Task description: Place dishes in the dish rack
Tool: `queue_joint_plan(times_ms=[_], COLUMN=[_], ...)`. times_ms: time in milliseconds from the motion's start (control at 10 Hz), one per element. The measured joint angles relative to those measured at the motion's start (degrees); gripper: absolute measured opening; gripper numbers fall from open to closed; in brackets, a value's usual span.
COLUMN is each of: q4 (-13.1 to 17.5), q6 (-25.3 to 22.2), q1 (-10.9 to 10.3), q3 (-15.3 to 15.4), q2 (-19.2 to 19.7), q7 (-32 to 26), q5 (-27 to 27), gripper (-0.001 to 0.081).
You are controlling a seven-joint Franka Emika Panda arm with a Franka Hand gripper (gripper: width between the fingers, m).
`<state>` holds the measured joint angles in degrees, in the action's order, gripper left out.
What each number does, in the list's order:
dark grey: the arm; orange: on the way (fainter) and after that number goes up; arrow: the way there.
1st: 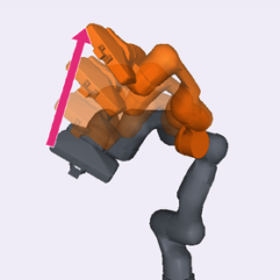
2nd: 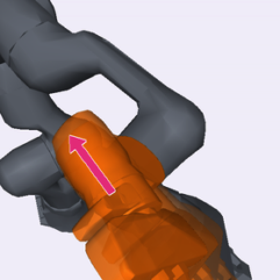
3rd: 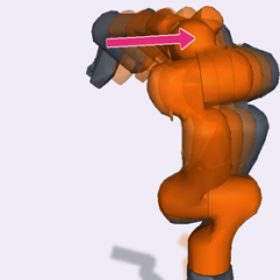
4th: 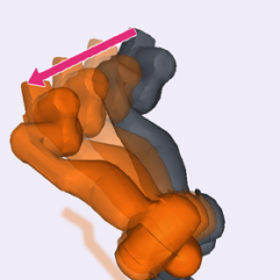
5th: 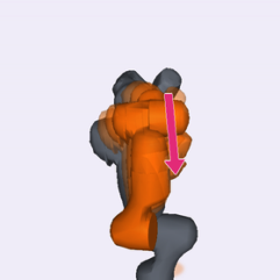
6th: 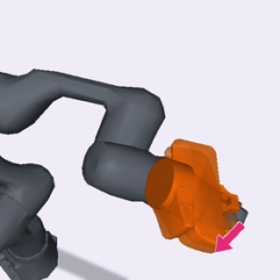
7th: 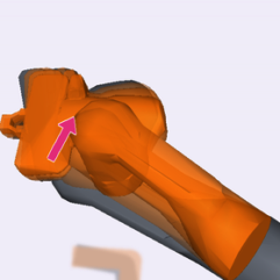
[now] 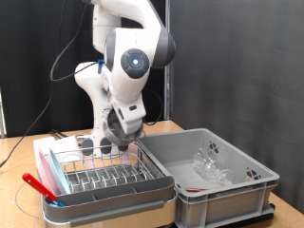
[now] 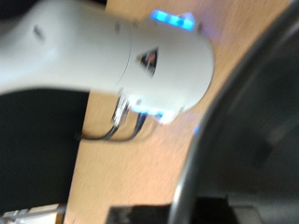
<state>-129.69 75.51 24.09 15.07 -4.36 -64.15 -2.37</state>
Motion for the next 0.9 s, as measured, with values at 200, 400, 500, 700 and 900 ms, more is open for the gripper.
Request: queue_joint_plan(times_ms=[200, 400, 500, 700, 900], q4=[-0.37, -0.41, -0.46, -0.68, -0.64], q6=[-1.64, -1.68, -1.08, 0.56, 0.68], q1=[0.44, 0.79, 0.98, 1.03, 1.03], q3=[-0.39, -1.07, -1.22, -1.50, -1.52], q2=[1.03, 2.92, 3.67, 5.25, 7.11], q7=[-2.25, -2.52, -2.43, -1.79, -1.75], q5=[-3.28, -4.02, -4.16, -4.60, -4.76], gripper=[0.0019, 0.0019, 0.0019, 0.0019, 0.0019])
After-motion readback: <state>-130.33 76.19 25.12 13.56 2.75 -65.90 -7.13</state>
